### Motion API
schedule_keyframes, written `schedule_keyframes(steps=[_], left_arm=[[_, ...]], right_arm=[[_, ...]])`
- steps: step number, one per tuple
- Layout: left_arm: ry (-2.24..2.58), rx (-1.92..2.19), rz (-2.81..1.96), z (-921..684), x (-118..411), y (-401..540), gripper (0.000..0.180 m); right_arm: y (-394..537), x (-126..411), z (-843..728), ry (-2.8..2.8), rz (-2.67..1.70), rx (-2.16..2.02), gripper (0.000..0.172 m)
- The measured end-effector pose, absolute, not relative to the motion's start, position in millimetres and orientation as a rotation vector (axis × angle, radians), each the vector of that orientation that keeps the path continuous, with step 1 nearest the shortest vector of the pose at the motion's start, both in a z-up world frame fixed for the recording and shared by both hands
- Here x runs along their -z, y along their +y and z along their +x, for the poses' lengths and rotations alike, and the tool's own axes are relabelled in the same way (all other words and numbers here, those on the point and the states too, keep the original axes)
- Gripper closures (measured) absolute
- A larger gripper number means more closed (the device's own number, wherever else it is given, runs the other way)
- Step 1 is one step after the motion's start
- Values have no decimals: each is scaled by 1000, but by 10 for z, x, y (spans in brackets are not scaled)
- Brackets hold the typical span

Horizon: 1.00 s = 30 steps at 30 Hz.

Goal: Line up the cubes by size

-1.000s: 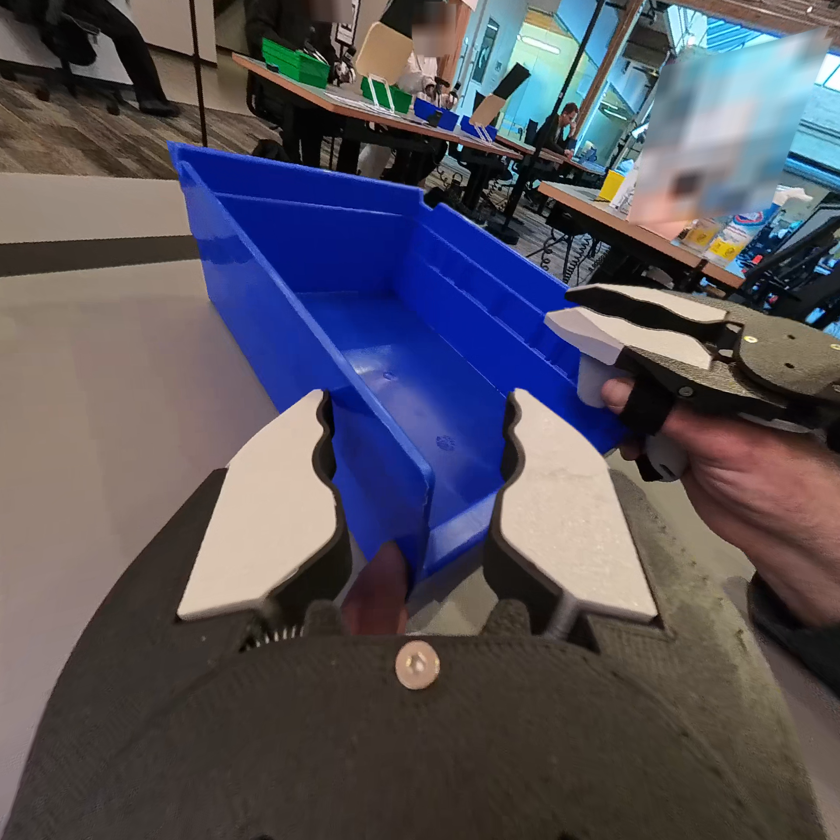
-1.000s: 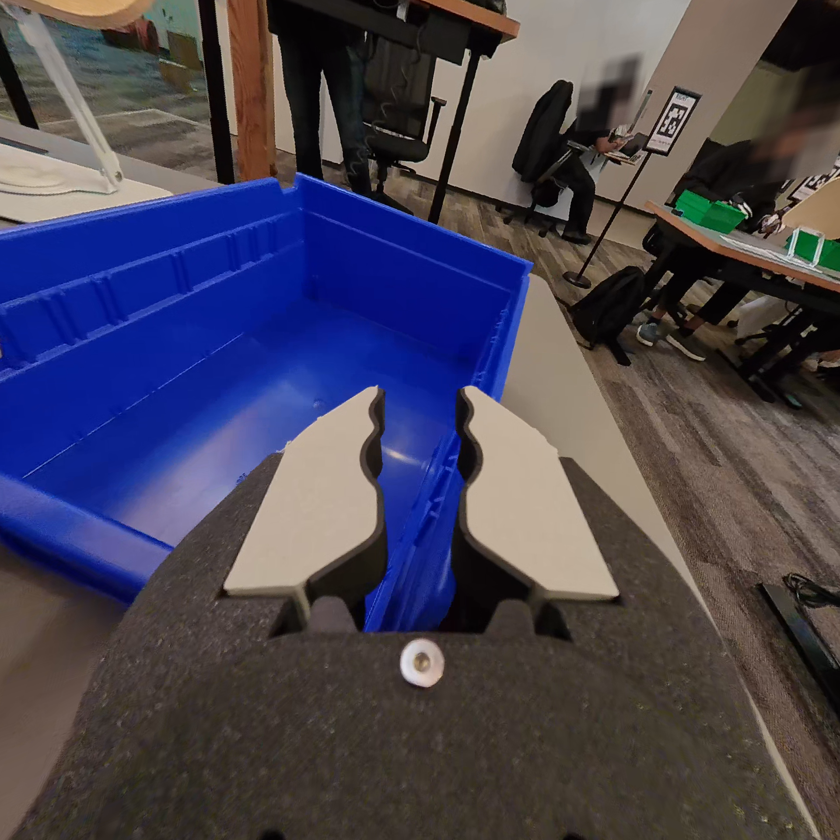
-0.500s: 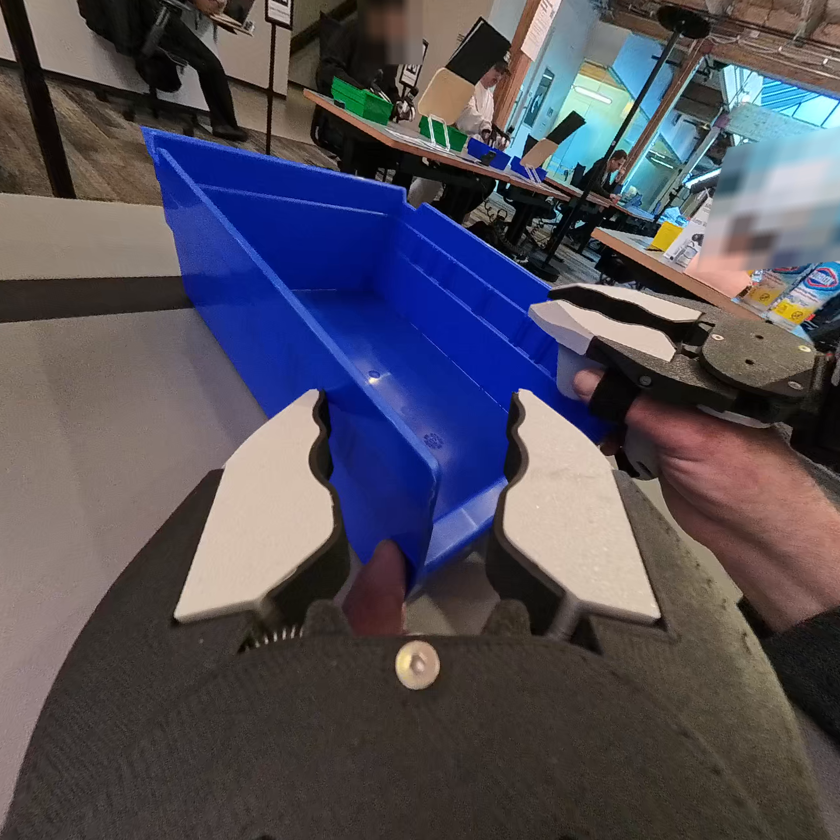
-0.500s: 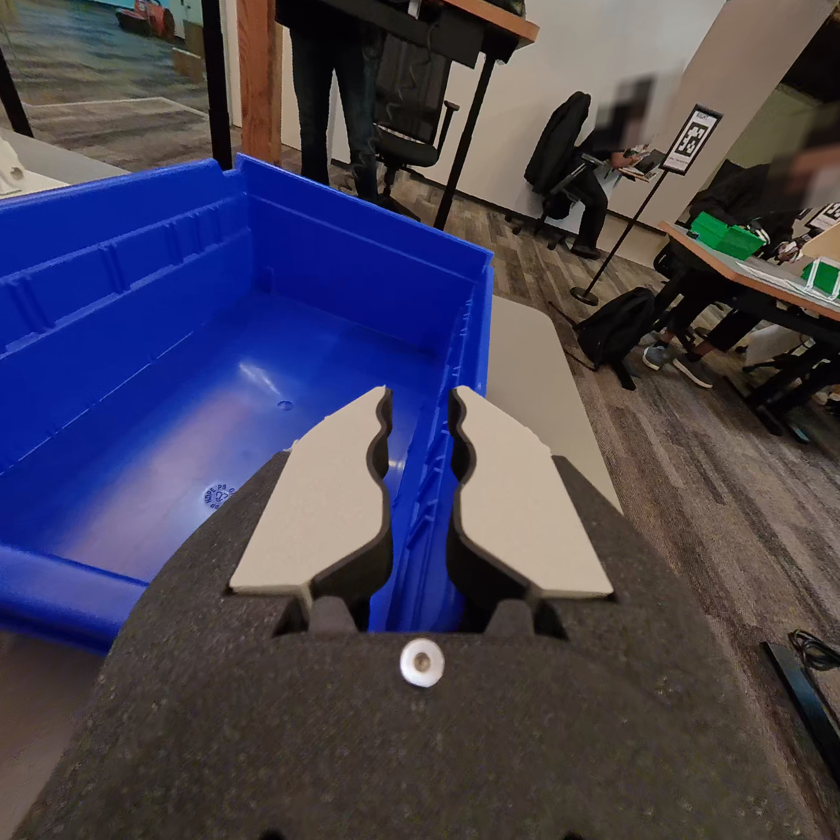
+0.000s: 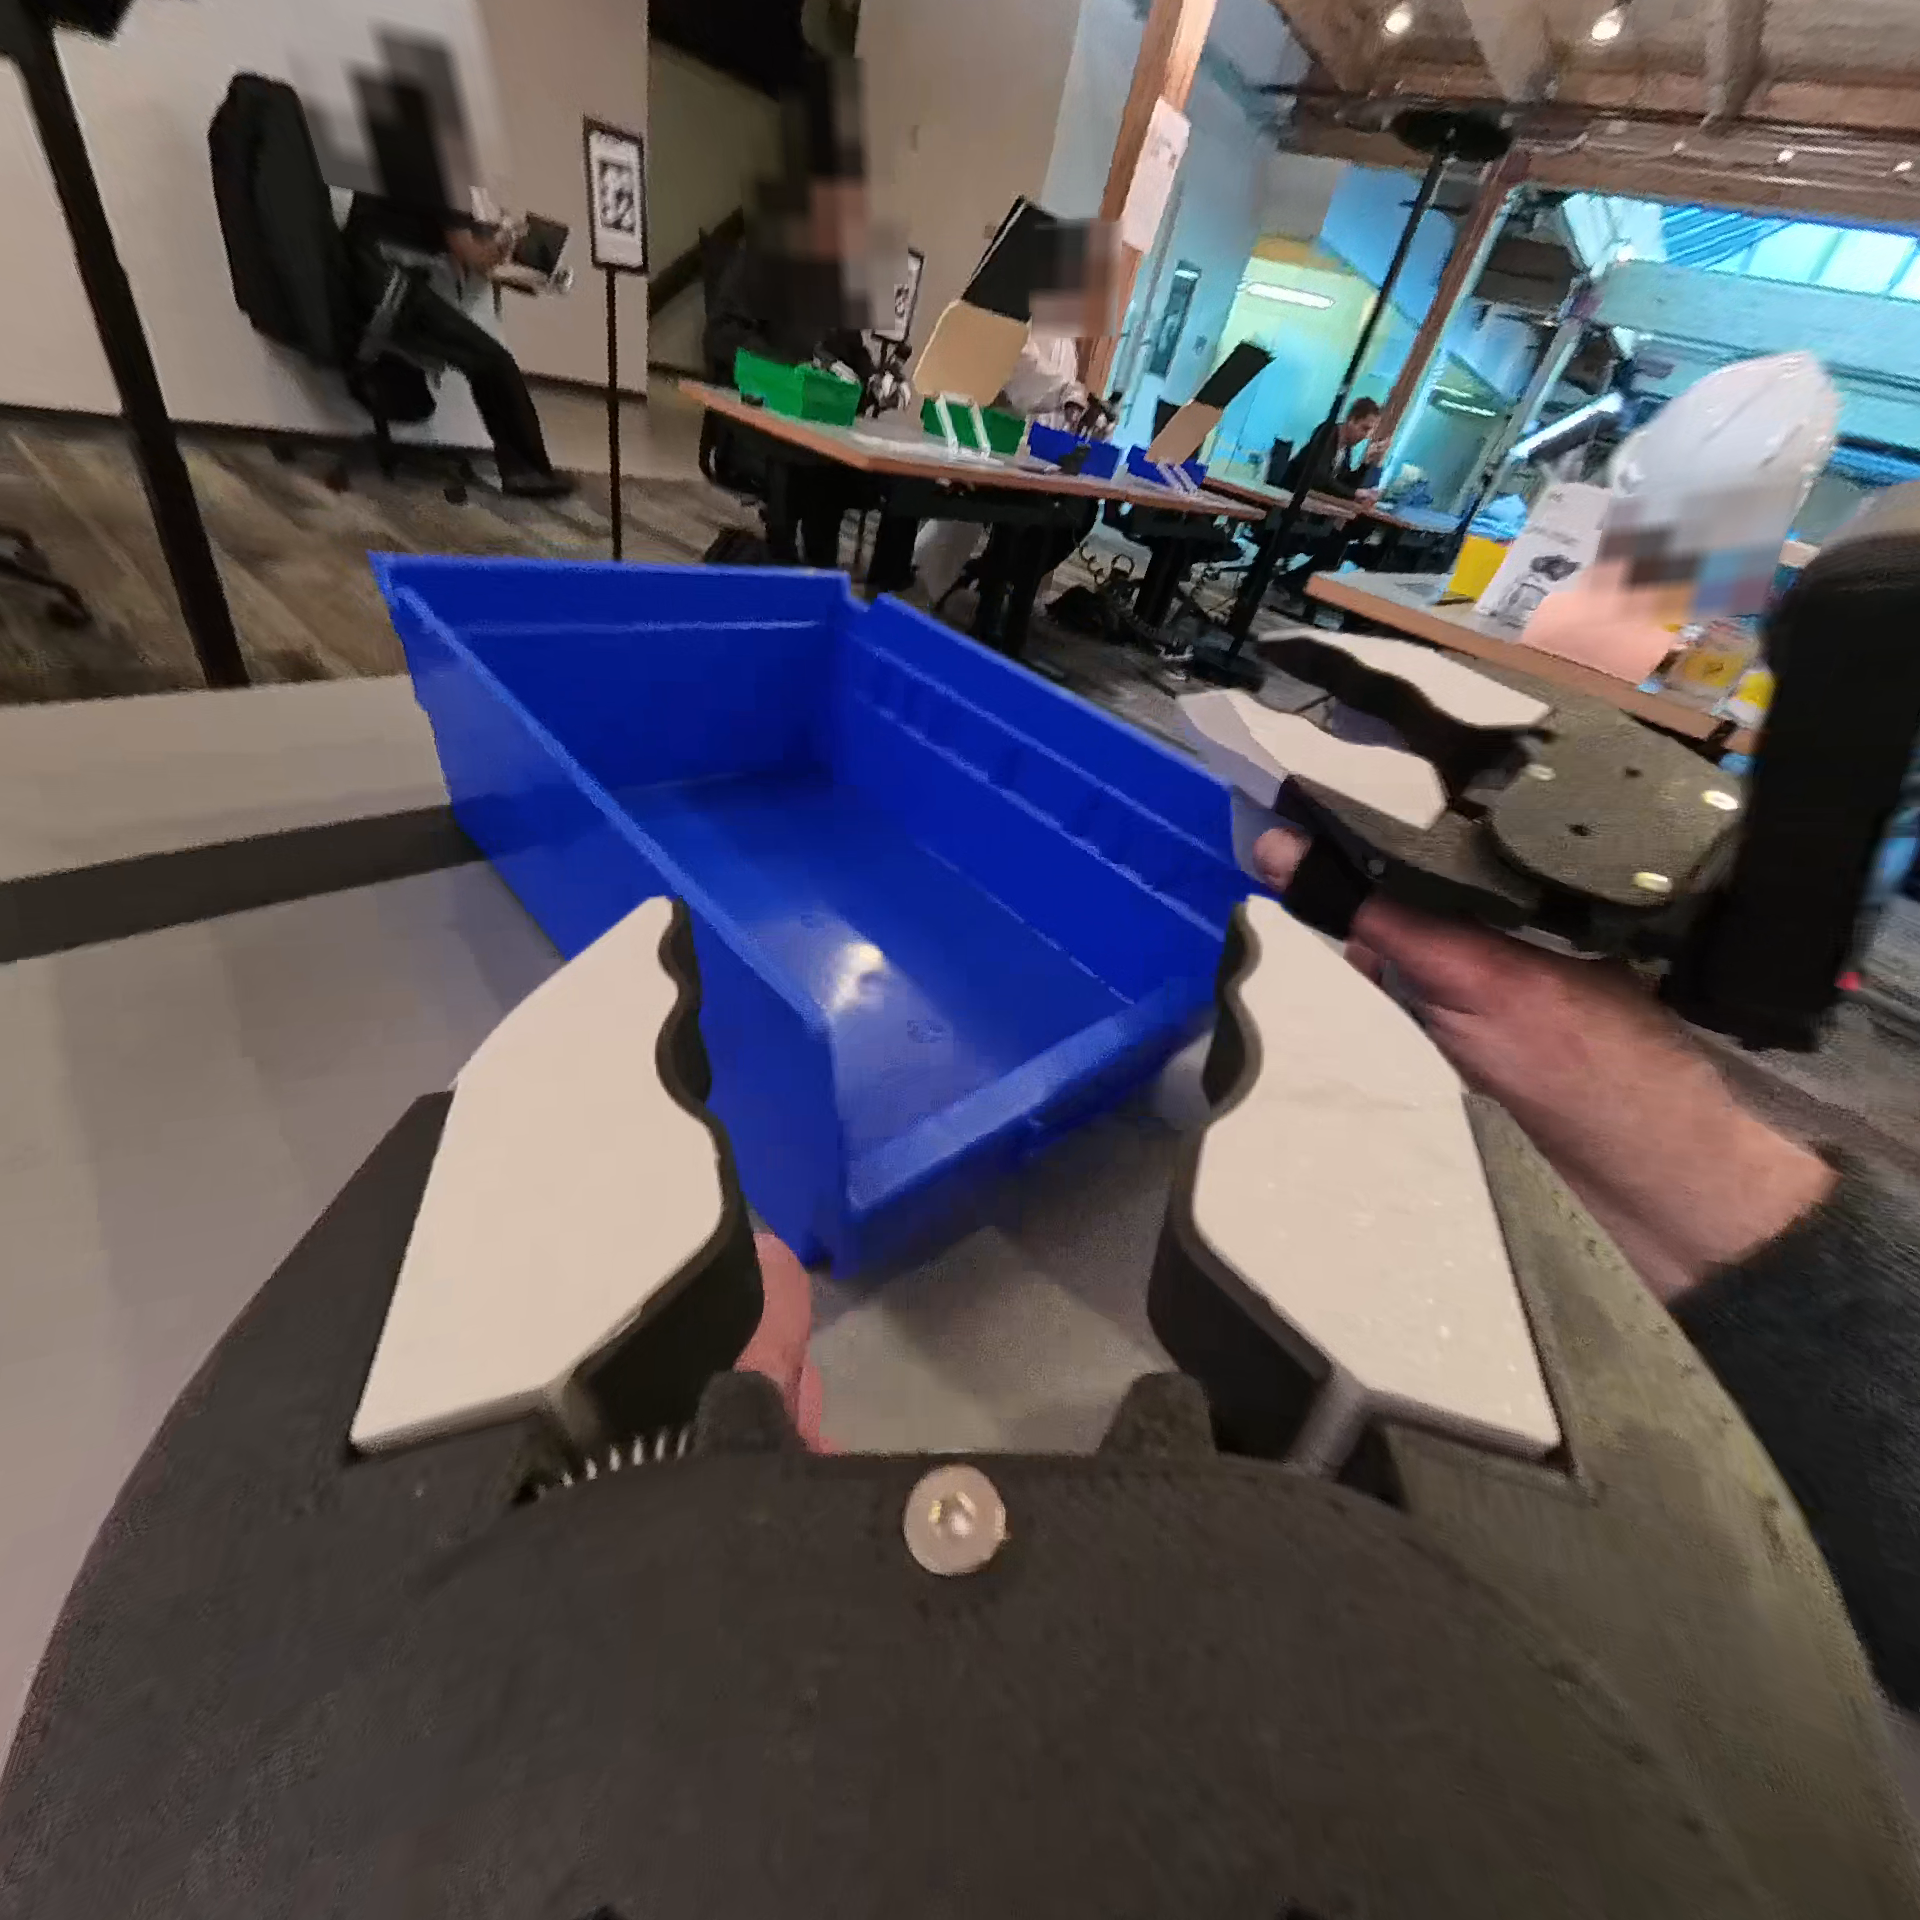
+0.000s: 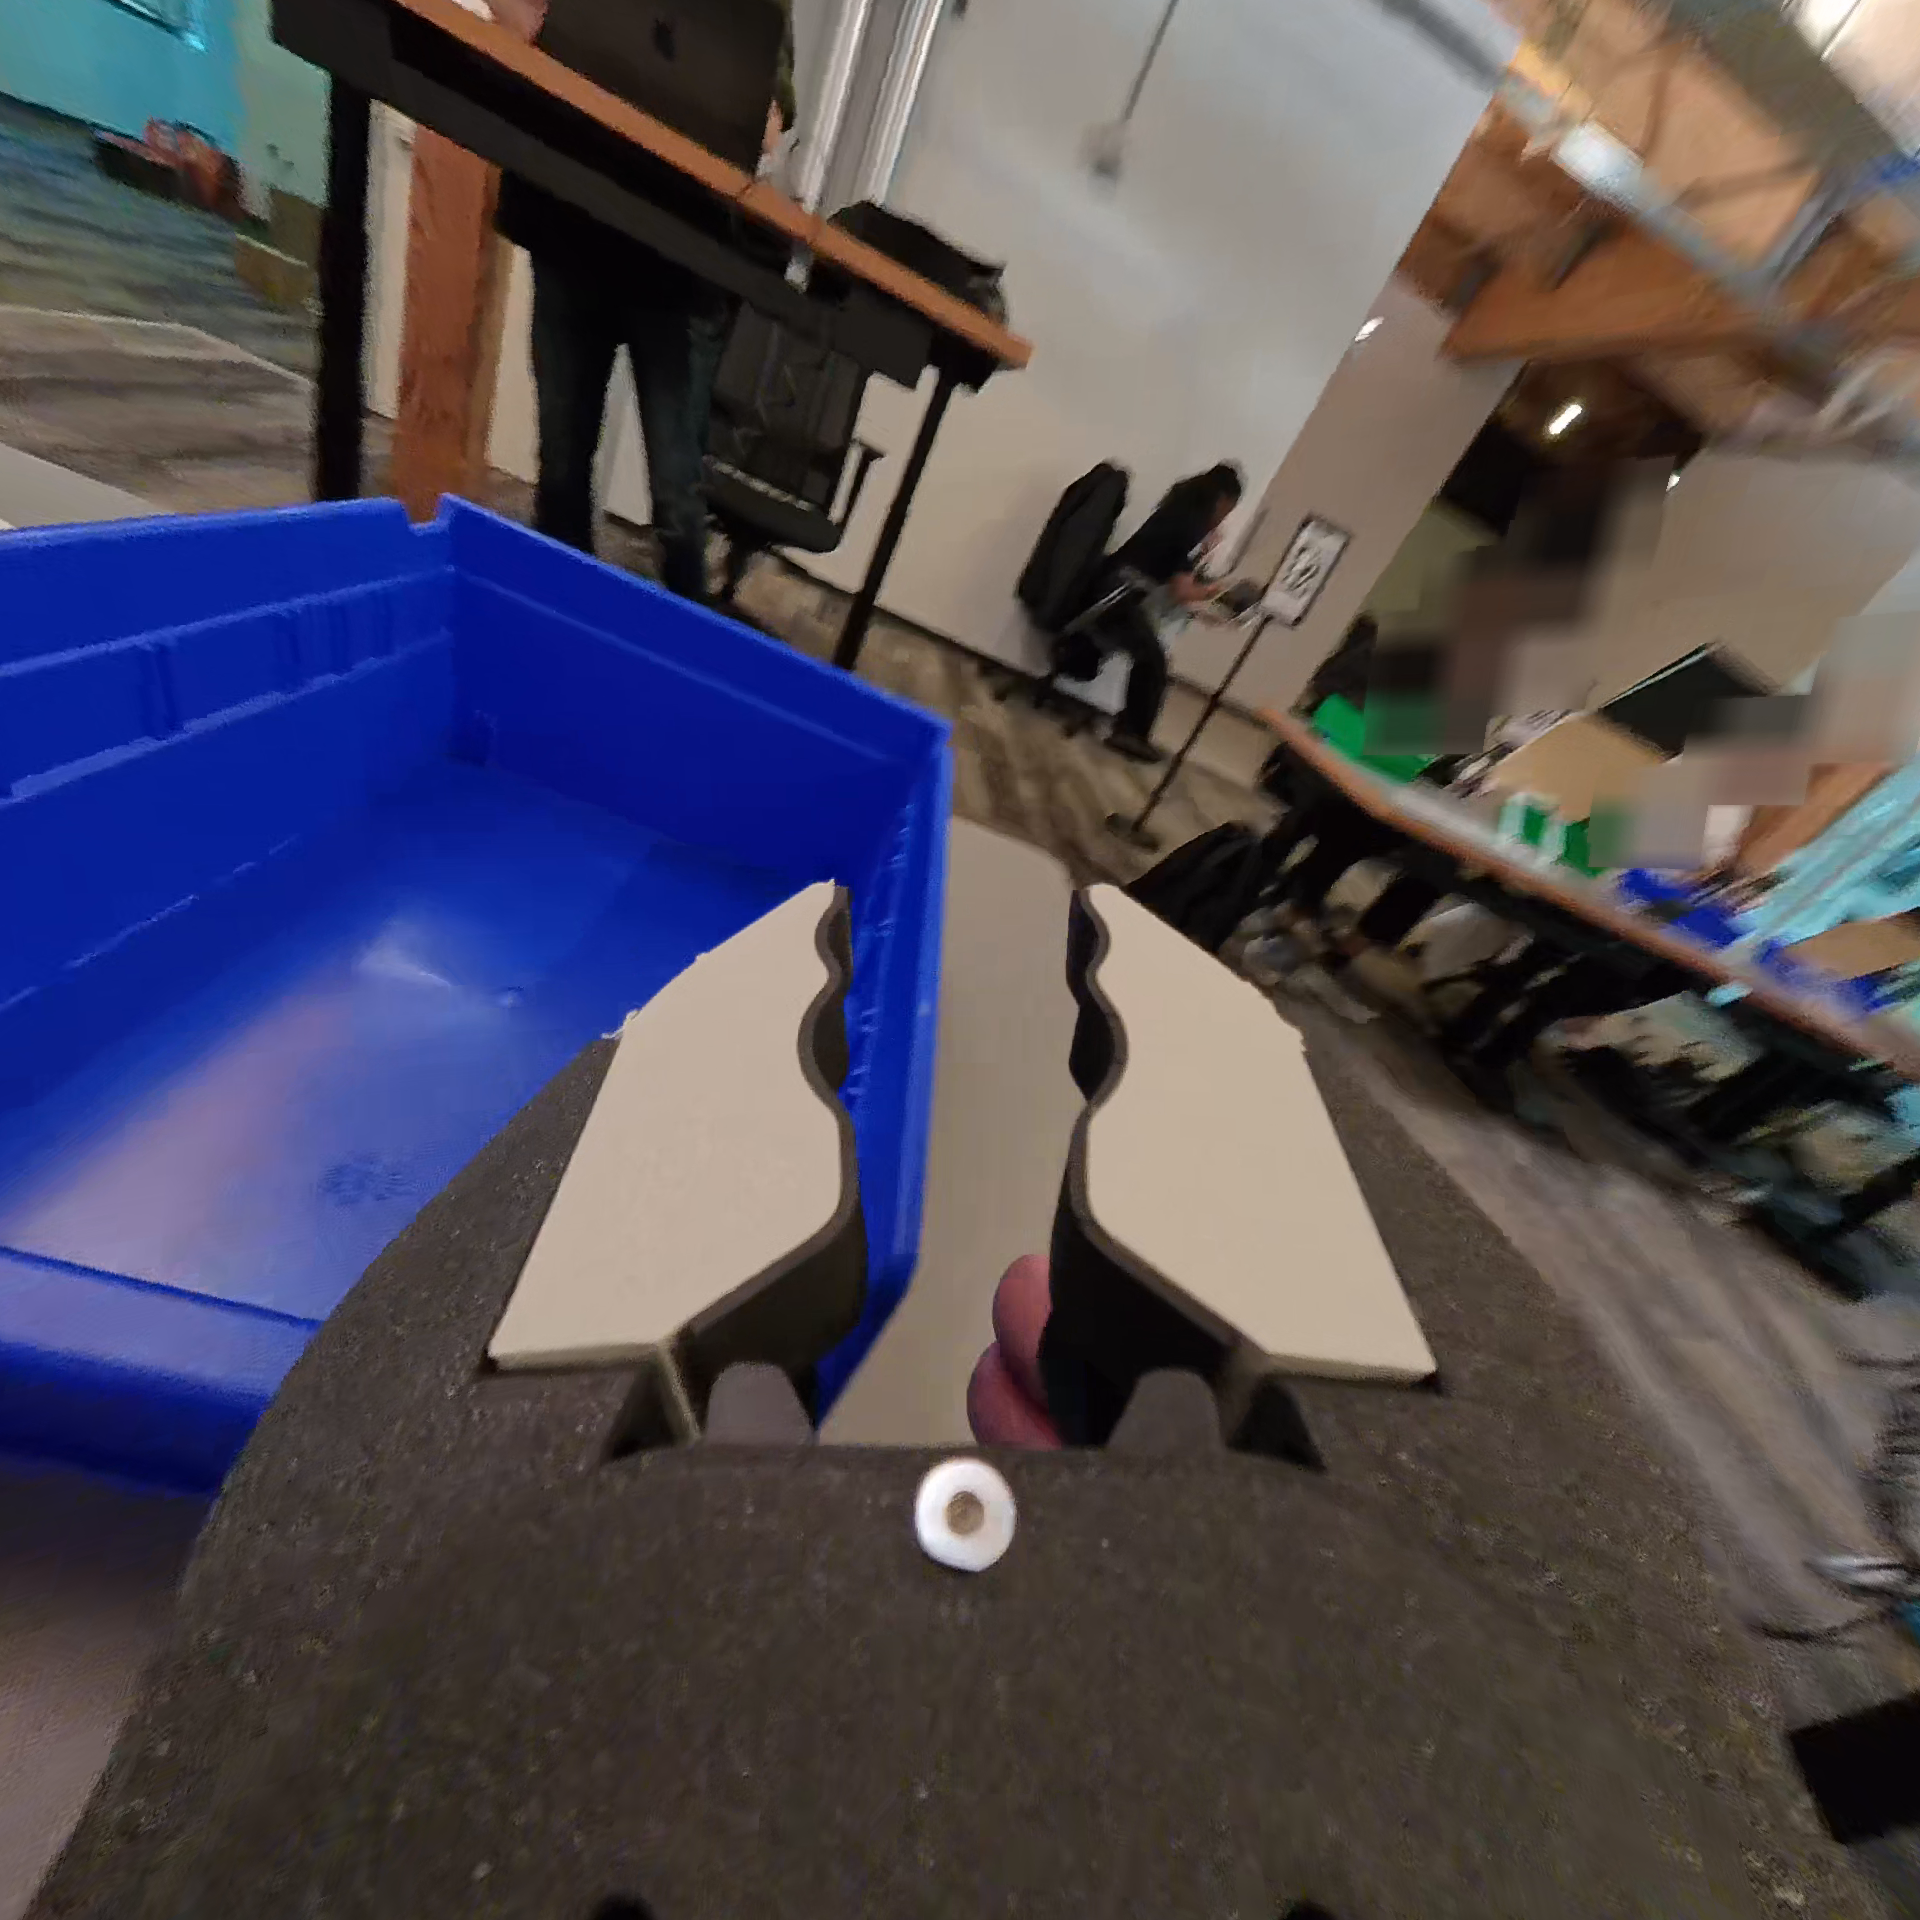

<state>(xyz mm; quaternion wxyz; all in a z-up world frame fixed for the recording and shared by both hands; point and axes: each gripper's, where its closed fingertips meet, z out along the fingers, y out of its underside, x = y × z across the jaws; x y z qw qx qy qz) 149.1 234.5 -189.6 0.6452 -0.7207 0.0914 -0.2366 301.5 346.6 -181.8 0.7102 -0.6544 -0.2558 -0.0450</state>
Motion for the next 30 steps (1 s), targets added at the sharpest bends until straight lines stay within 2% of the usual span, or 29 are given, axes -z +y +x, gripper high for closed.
schedule_keyframes(steps=[4,8,13,18,23,28,30], left_arm=[[345,509,-1547,1422,1495,1633,87],[376,397,-1547,952,1296,968,91],[288,52,-1626,-114,1318,408,90],[59,-207,-1730,-1098,1562,11,71],[33,-332,-1662,-1335,1484,-195,74],[-10,-334,-1819,-1490,1955,-289,63],[-65,-253,-1876,-1490,2148,-324,72]], right_arm=[[2967,1259,2854,-657,-1206,279,136],[2372,1122,2191,-757,-1166,24,136],[1604,1358,1004,-976,-1203,-425,125],[1217,1784,193,-1124,-1314,-704,122],[1051,2040,-144,-1196,-1372,-751,119],[898,2228,-230,-1227,-1422,-763,120],[862,2303,-248,-1232,-1449,-772,122]])
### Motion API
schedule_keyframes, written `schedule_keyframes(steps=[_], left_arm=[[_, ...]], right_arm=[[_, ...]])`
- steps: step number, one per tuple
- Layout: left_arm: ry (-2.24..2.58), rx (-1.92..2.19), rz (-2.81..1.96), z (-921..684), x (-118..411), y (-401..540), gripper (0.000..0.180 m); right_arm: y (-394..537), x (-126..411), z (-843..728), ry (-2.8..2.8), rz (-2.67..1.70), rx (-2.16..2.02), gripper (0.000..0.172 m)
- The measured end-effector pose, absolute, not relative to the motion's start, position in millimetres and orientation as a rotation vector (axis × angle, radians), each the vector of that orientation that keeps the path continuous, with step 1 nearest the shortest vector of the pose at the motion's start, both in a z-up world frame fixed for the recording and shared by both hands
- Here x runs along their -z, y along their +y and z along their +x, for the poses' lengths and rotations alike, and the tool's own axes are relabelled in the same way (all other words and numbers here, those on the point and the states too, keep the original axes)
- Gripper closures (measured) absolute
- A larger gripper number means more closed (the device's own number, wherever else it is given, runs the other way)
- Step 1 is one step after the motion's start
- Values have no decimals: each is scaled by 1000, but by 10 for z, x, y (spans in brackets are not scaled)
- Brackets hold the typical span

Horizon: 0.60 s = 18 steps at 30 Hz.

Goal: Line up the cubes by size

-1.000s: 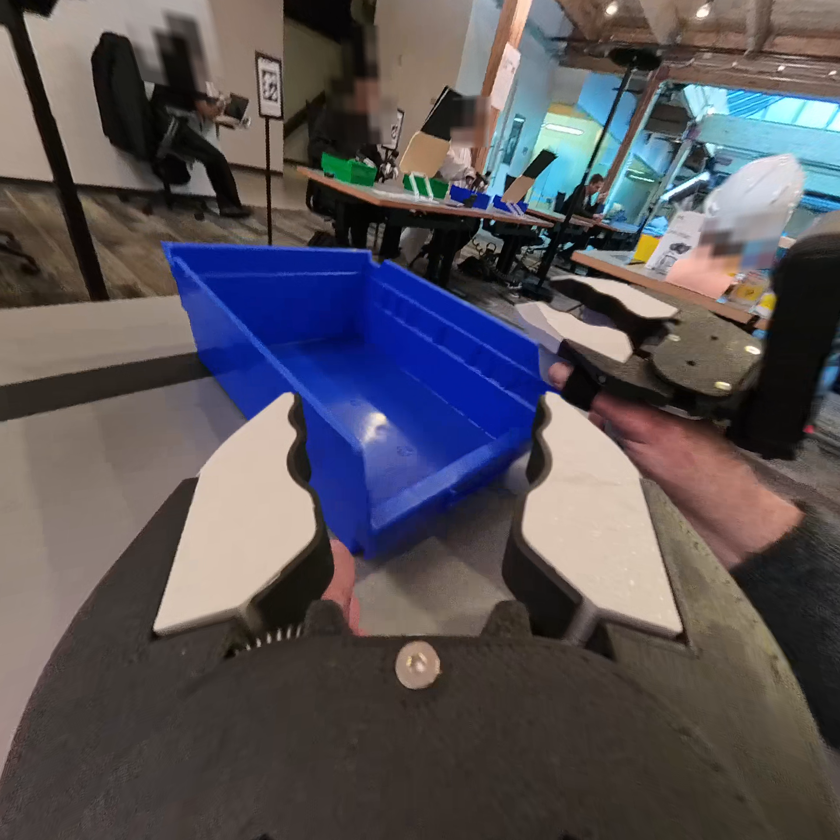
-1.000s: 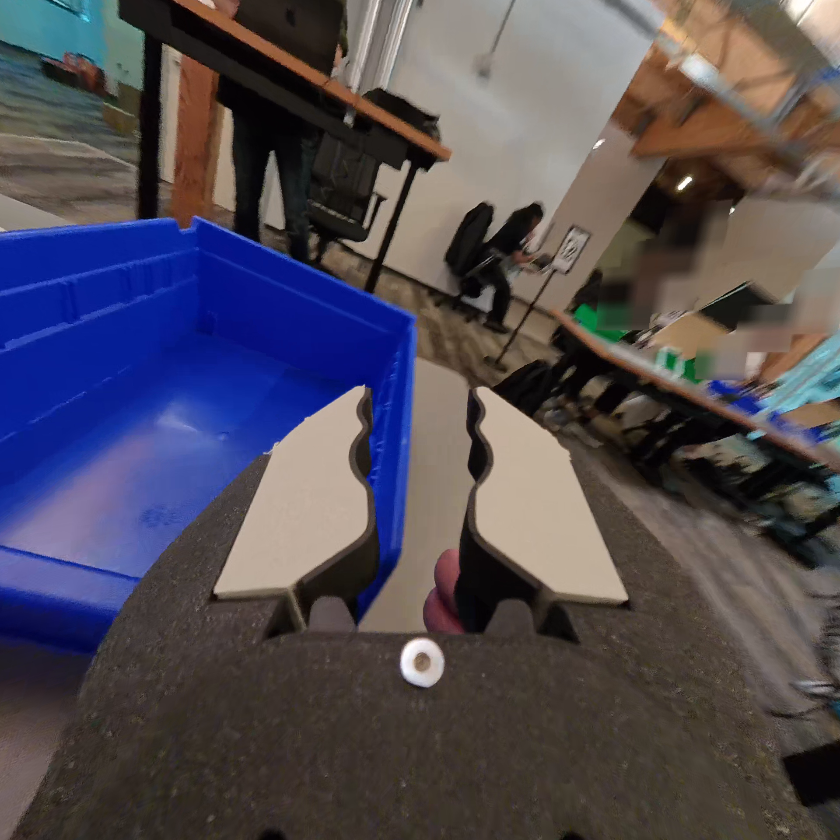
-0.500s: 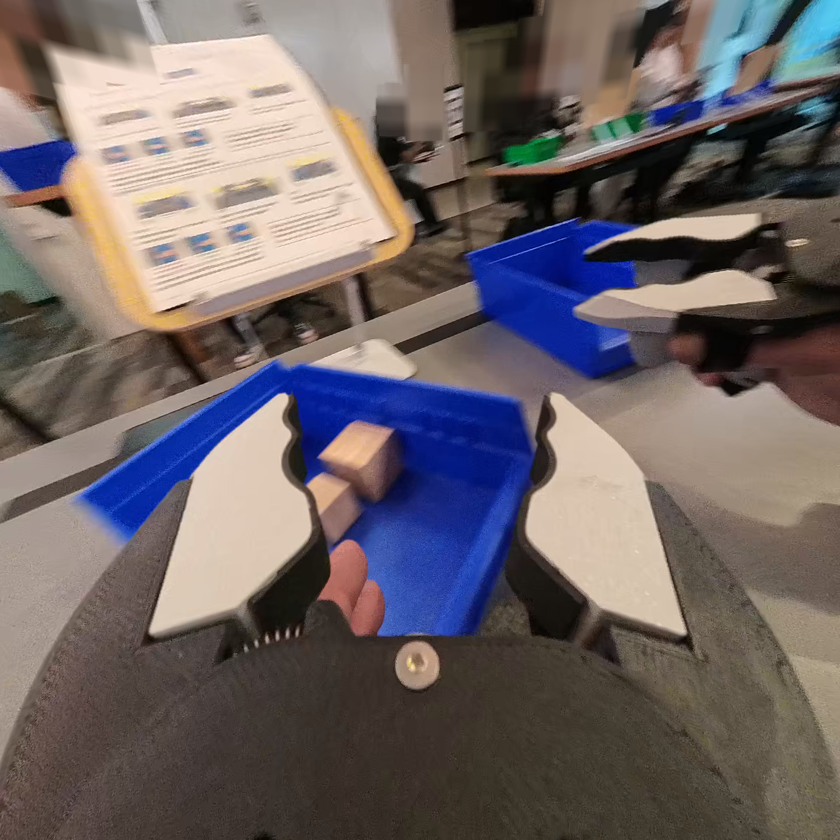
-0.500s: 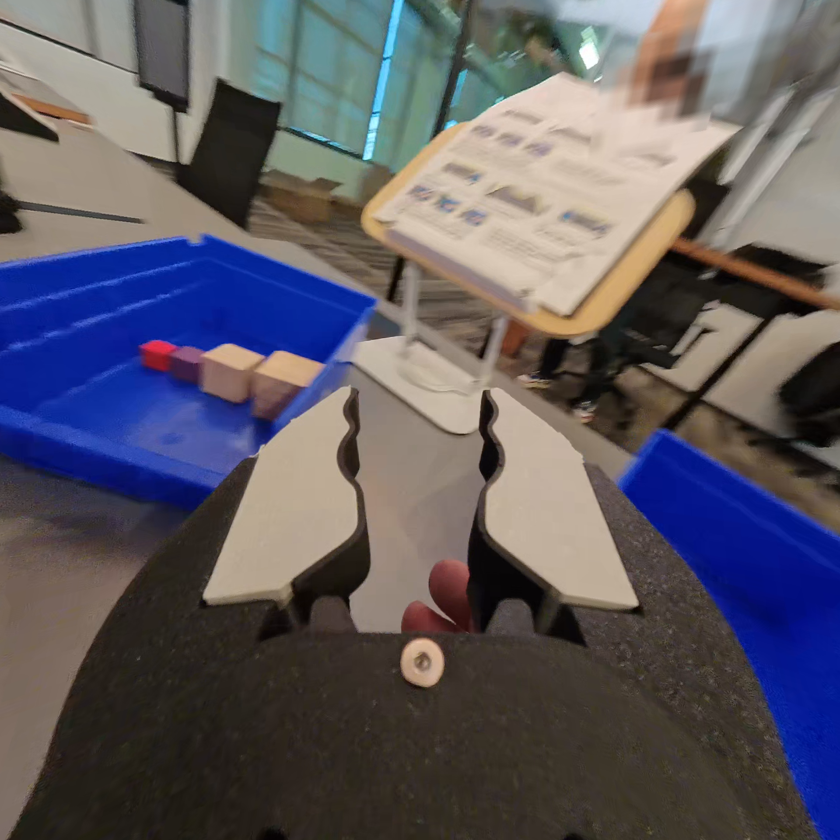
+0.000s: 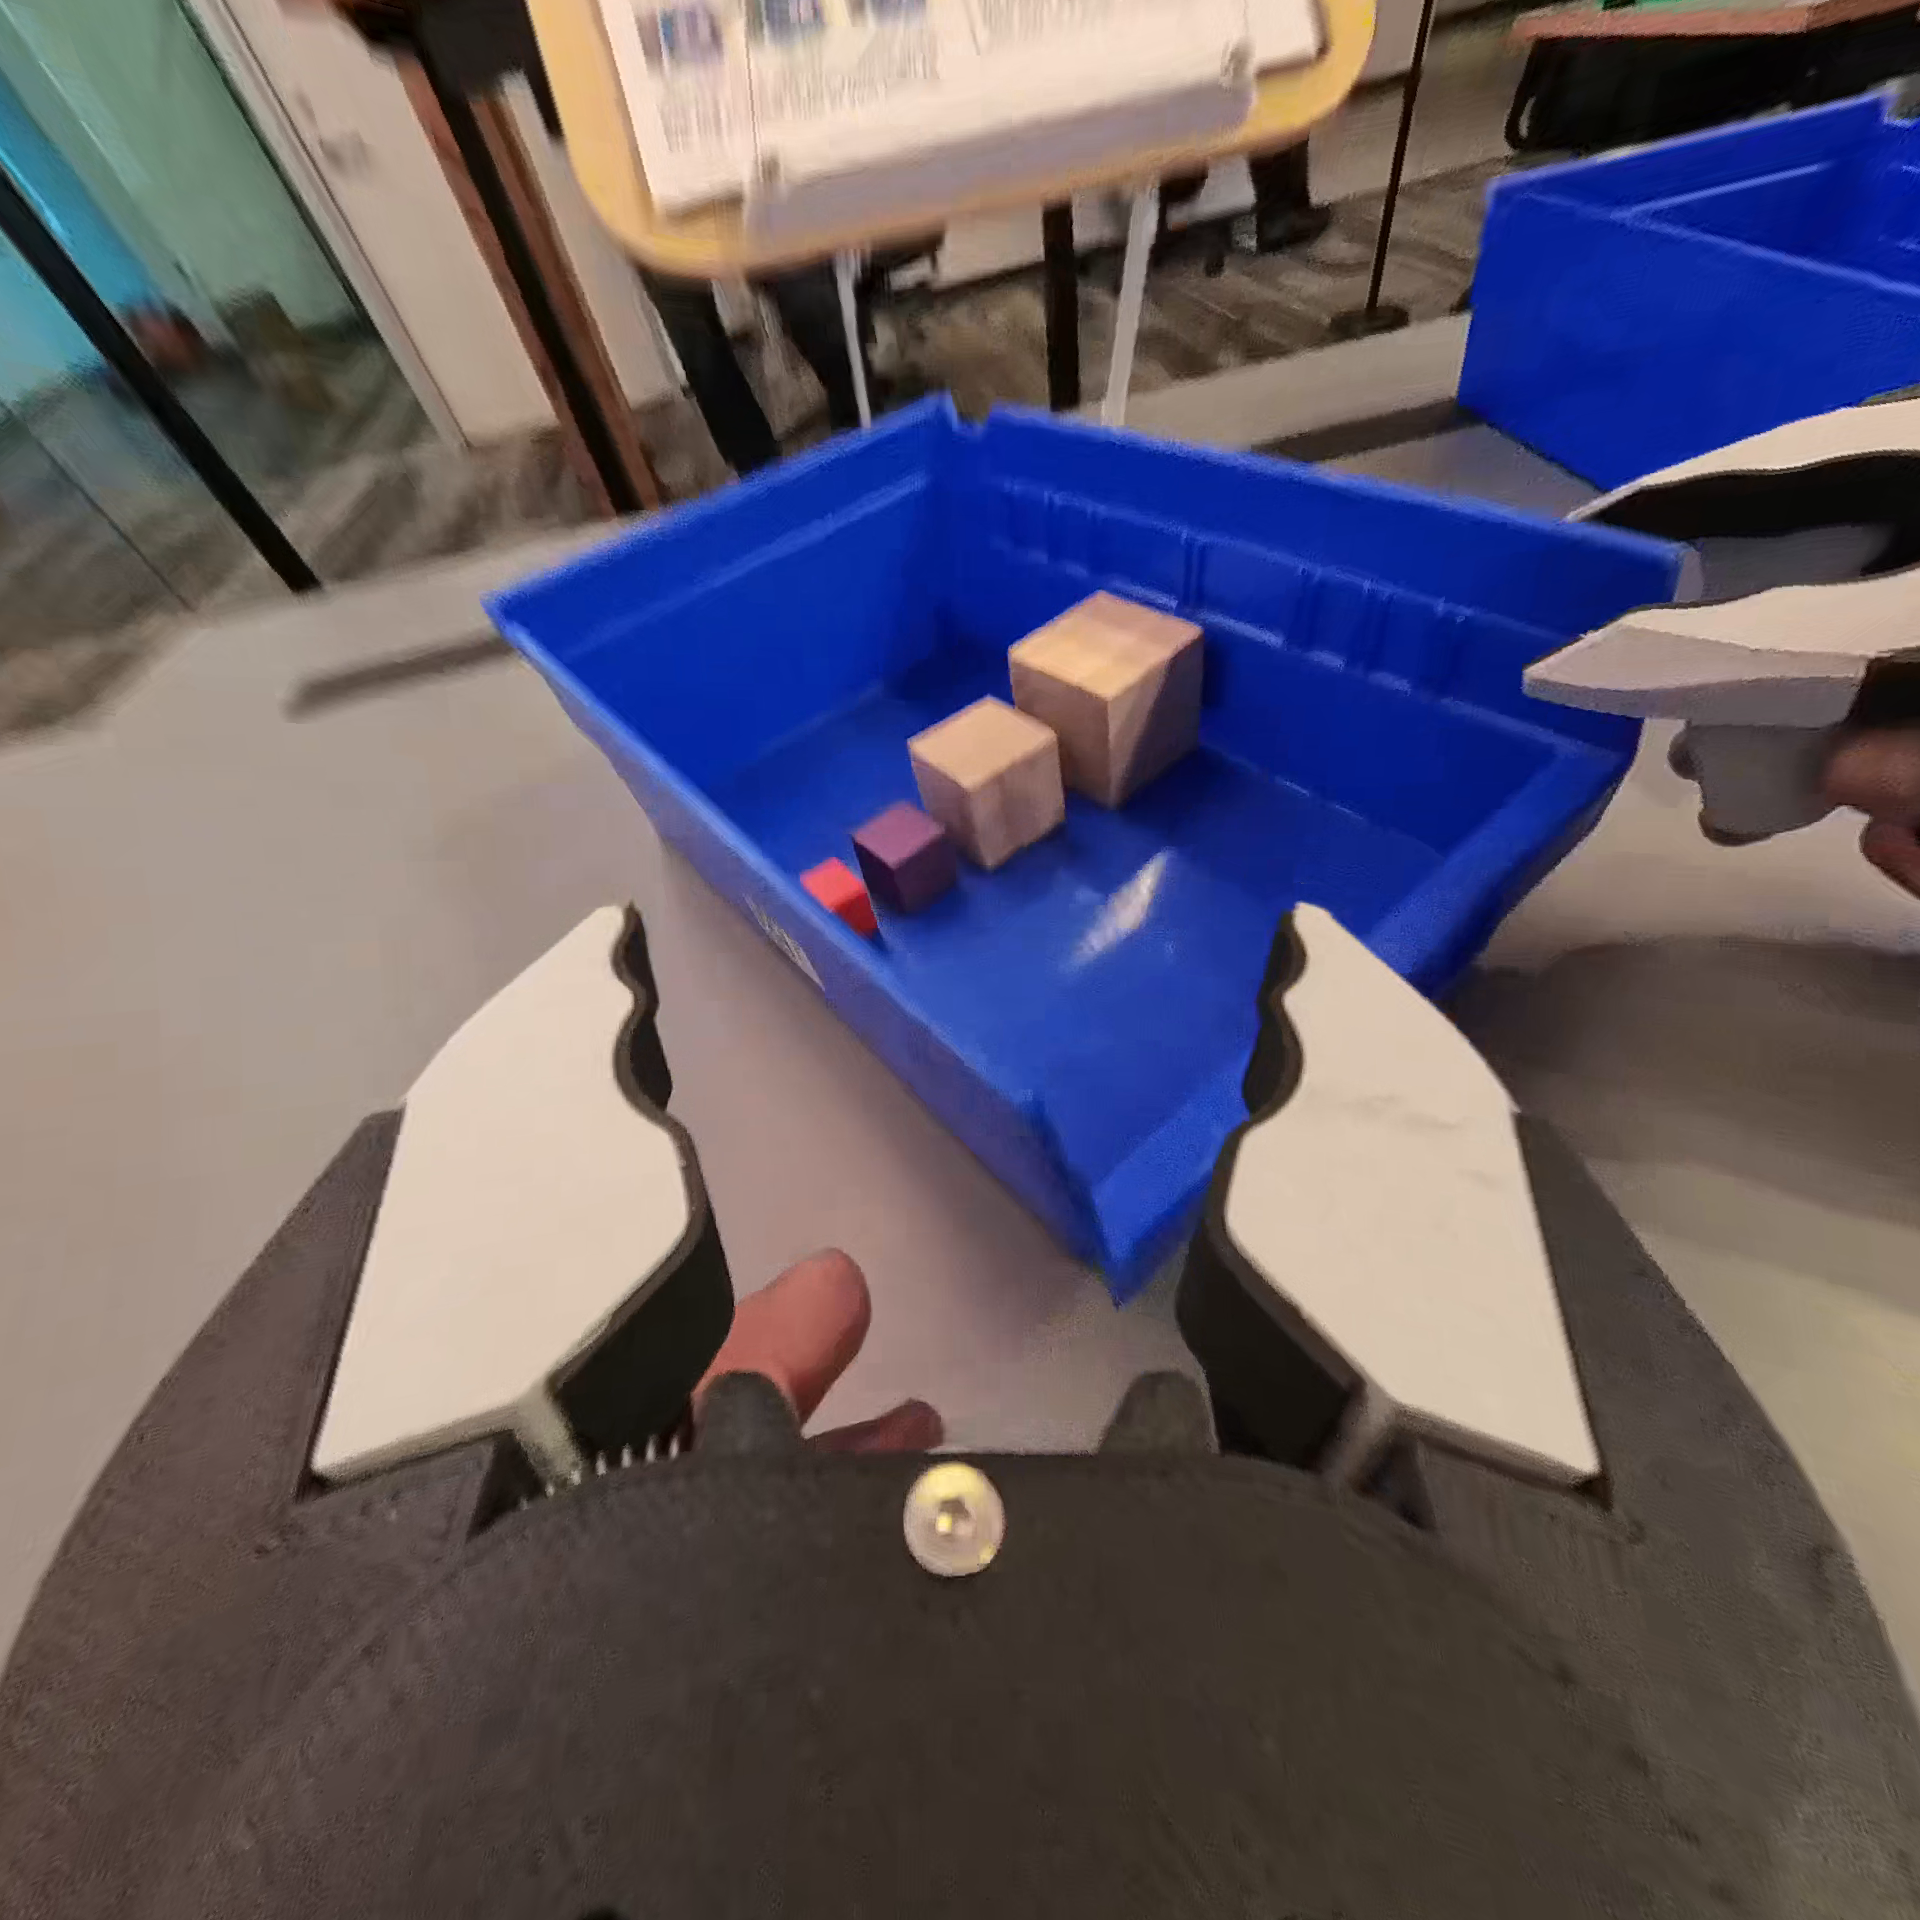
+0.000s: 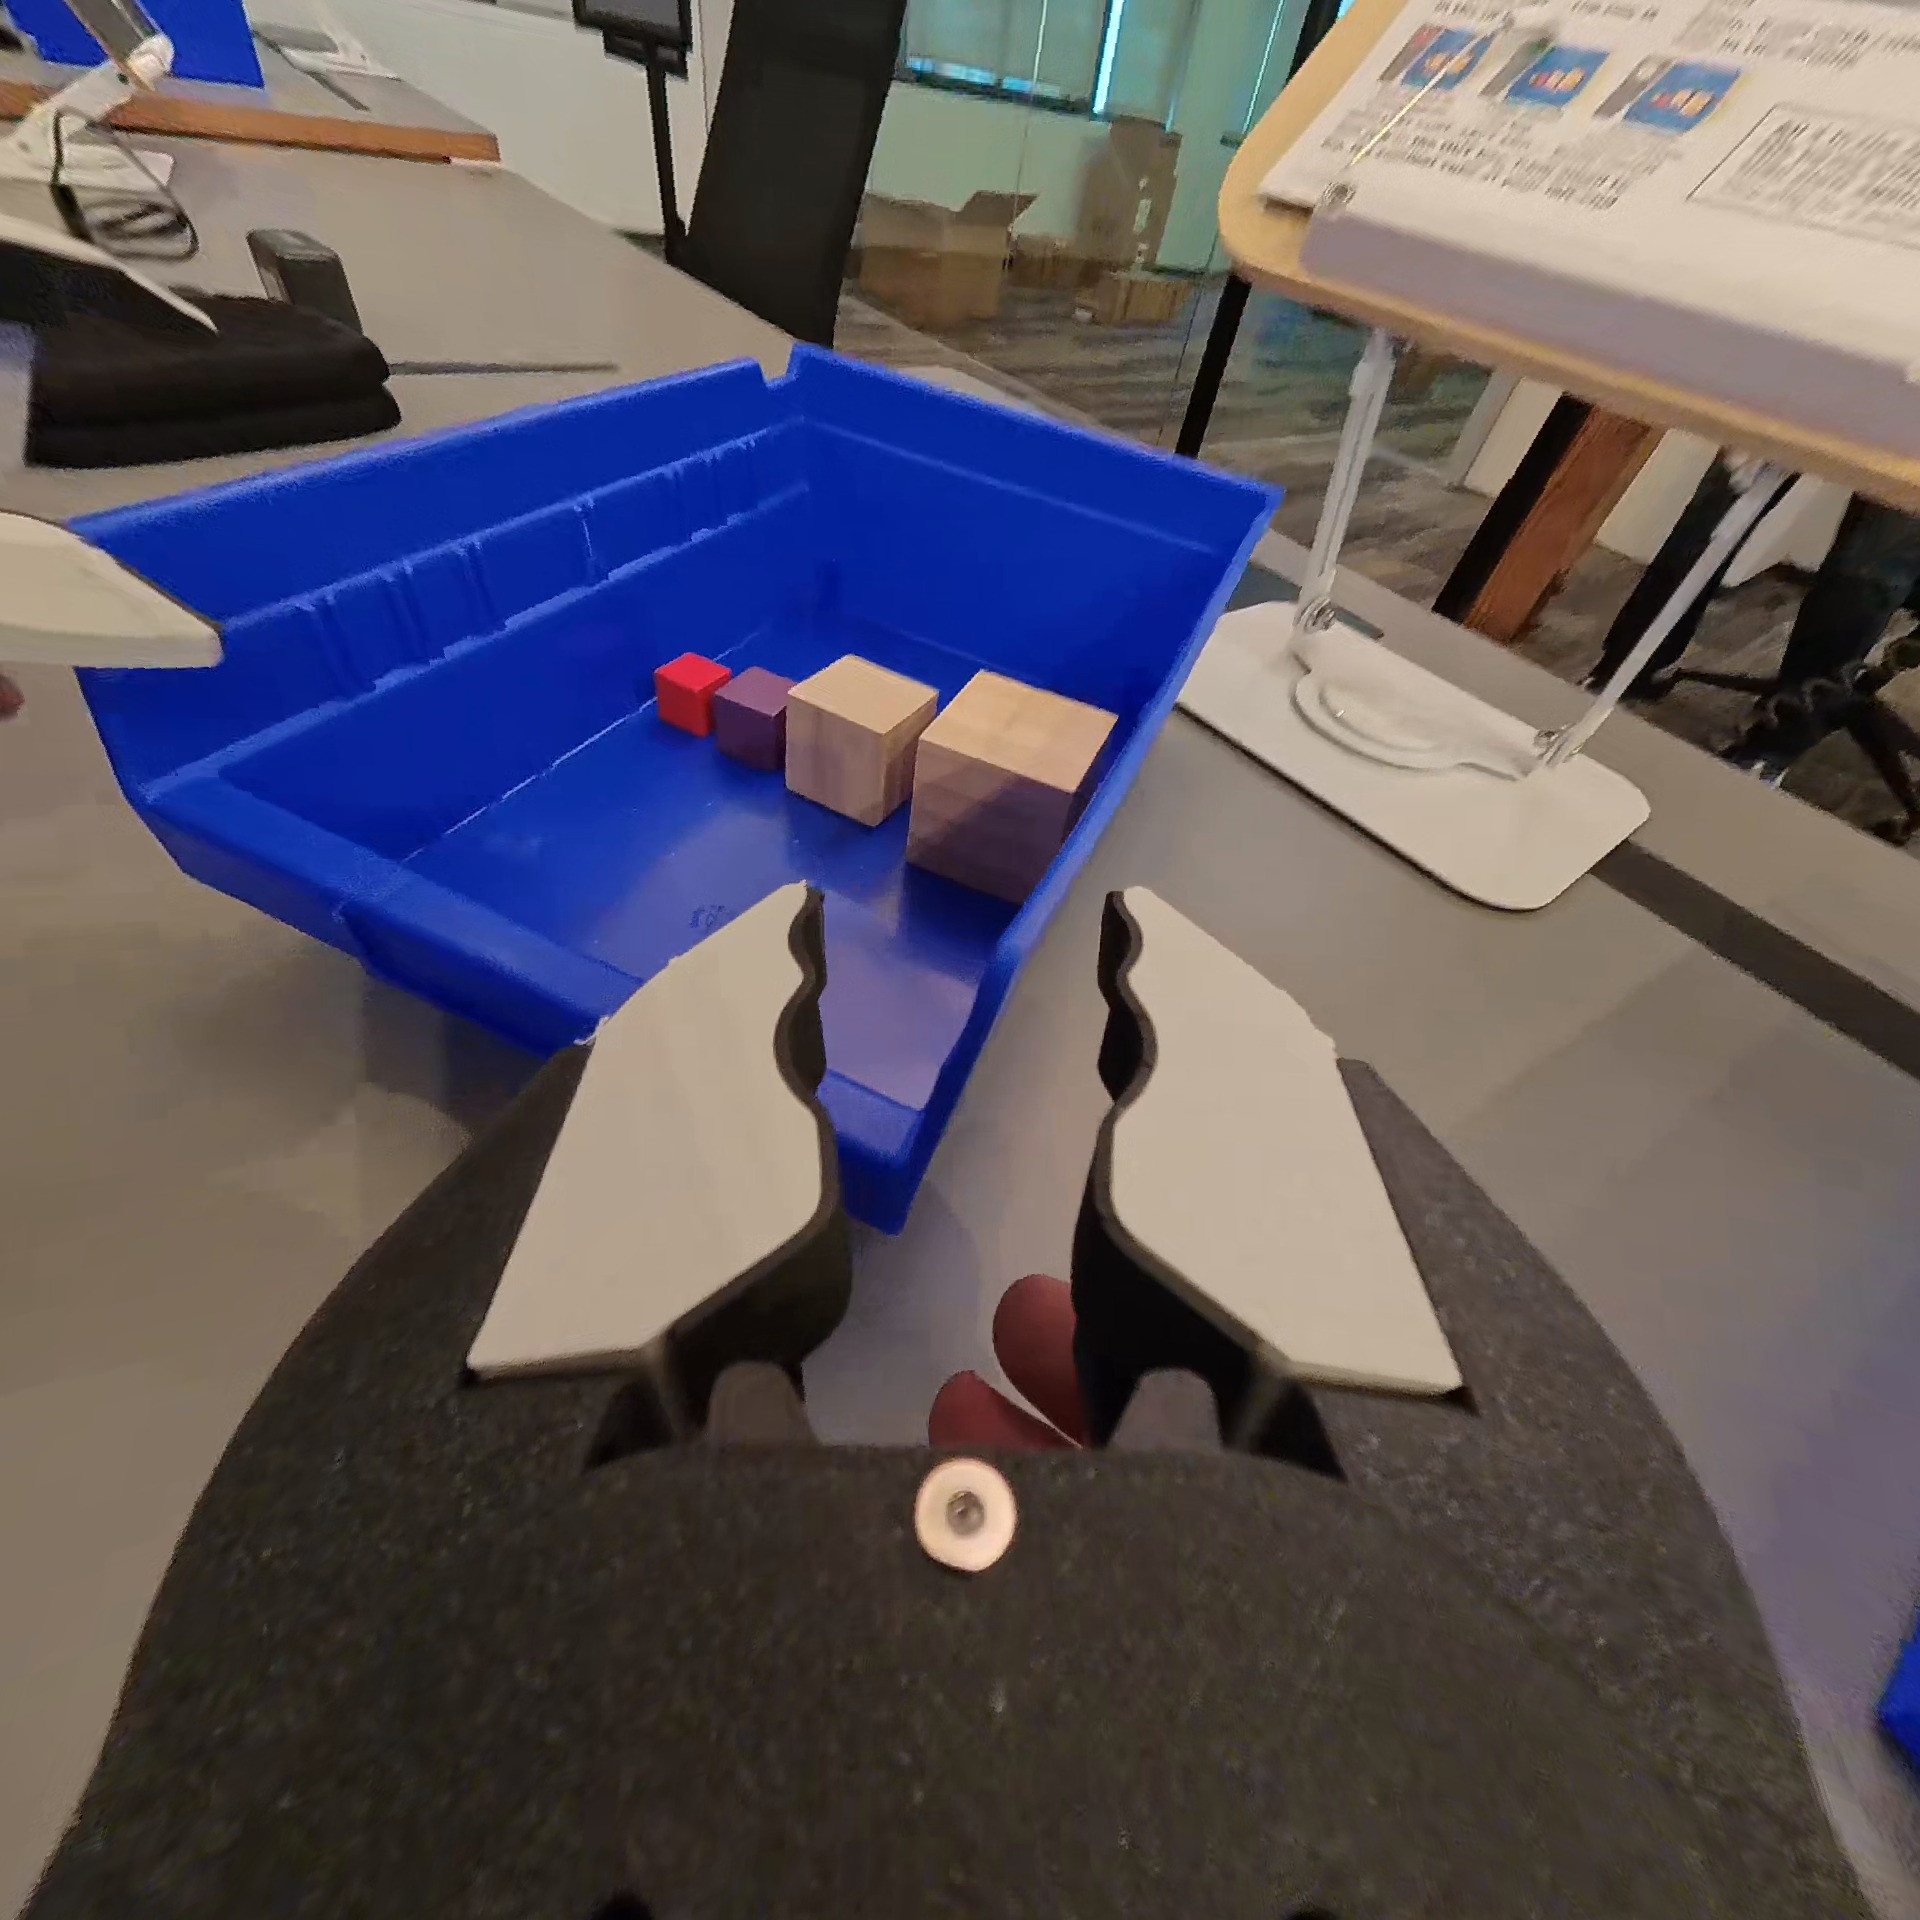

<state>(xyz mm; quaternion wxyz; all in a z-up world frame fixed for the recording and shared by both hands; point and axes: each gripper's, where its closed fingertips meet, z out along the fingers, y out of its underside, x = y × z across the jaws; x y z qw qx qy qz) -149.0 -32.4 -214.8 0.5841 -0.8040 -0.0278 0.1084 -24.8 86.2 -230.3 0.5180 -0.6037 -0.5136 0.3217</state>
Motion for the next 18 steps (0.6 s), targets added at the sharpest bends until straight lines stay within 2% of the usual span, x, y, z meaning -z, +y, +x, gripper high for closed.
schedule_keyframes(steps=[2,5,7,8,9,12,18], left_arm=[[-125,-186,-1956,-1524,2370,-321,81],[-158,-86,-2019,-1506,2531,-280,115],[-165,-77,-2046,-1544,2620,-261,130],[-172,-77,-2055,-1566,2655,-254,128],[-171,-71,-2057,-1580,2665,-247,129],[-205,-71,-2067,-1678,2665,-262,146],[-236,-105,-2101,-1978,2668,-306,154]], right_arm=[[854,2382,-273,-1244,-1474,-761,129],[854,2460,-311,-1261,-1496,-728,133],[879,2456,-313,-1250,-1490,-710,146],[883,2476,-316,-1261,-1496,-708,156],[888,2491,-326,-1263,-1503,-713,157],[909,2490,-382,-1257,-1502,-713,157],[841,2490,-633,-1276,-1488,-730,155]])
